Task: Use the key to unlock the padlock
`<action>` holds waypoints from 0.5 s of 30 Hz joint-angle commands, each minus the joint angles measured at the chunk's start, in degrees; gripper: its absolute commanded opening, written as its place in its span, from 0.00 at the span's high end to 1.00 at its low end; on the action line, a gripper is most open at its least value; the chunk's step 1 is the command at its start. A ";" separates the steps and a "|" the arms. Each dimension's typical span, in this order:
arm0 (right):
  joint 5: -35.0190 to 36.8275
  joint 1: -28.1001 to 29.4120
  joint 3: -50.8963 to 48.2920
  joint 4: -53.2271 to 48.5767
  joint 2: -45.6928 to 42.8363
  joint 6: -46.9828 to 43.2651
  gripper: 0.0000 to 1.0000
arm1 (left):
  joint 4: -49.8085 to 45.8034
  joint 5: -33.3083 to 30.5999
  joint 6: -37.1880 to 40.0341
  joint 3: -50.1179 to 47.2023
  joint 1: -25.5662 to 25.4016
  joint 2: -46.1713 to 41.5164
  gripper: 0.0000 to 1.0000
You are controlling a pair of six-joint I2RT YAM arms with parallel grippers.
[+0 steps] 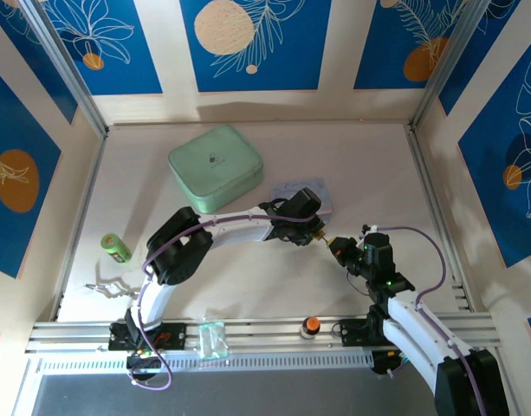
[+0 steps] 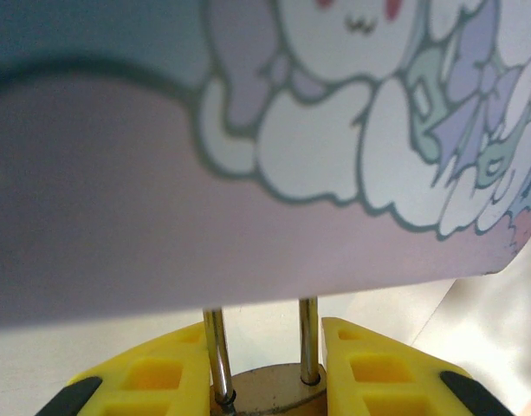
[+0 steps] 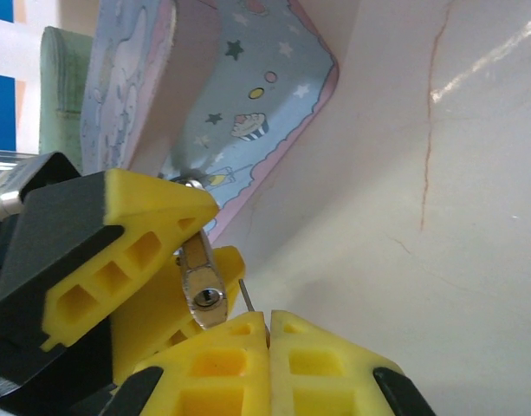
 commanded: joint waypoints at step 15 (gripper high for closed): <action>2.99 1.21 -0.17 -0.77 -3.60 1.25 1.00 | -2.62 2.90 -4.31 0.85 0.21 2.76 0.84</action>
